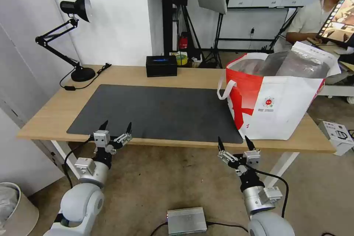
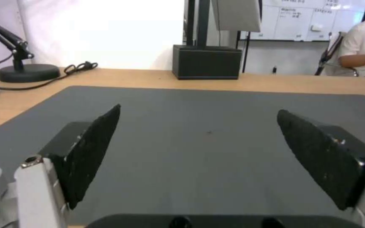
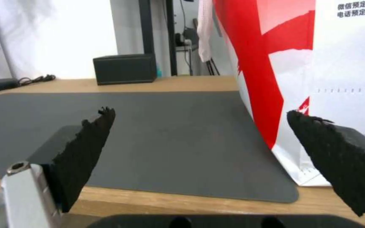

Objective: Pick up the trash from the table and place it into the takeout bag.

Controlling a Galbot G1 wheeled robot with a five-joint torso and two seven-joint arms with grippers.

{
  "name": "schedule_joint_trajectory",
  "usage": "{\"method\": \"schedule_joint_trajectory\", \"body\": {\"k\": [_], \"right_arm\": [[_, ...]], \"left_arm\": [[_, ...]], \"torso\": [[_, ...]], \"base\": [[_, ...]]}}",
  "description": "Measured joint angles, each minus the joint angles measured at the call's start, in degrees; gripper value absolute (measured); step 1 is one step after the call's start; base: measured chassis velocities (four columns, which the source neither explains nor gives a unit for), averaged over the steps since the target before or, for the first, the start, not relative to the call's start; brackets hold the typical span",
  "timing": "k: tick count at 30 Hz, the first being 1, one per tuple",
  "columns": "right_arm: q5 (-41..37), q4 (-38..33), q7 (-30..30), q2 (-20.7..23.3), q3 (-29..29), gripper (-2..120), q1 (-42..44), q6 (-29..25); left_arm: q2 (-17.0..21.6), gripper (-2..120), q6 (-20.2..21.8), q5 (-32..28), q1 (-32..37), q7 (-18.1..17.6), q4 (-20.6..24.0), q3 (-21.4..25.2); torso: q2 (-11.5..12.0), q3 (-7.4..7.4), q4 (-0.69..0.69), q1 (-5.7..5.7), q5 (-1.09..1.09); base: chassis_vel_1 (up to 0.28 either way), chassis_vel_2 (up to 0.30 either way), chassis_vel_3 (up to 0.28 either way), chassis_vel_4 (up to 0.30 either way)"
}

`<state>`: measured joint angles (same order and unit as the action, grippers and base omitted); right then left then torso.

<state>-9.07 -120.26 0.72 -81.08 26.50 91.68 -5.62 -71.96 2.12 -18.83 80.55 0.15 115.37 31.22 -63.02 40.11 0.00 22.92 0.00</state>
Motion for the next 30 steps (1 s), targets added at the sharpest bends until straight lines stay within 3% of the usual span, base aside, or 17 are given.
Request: {"method": "schedule_joint_trajectory", "body": {"k": [14,30], "right_arm": [[0.0,0.0,0.0,0.0,0.0,100,0.0,0.0],[0.0,0.0,0.0,0.0,0.0,100,0.0,0.0]], "left_arm": [[-0.8,100,-2.1,1.4,1.4,2.5,-0.2,0.2],[-0.8,100,-2.8,2.3,1.3,2.6,-0.9,-0.3]], "torso": [[0.0,0.00,0.00,0.00,0.00],[0.0,0.00,0.00,0.00,0.00]], "base": [[0.000,0.000,0.000,0.000],[0.000,0.000,0.000,0.000]]}}
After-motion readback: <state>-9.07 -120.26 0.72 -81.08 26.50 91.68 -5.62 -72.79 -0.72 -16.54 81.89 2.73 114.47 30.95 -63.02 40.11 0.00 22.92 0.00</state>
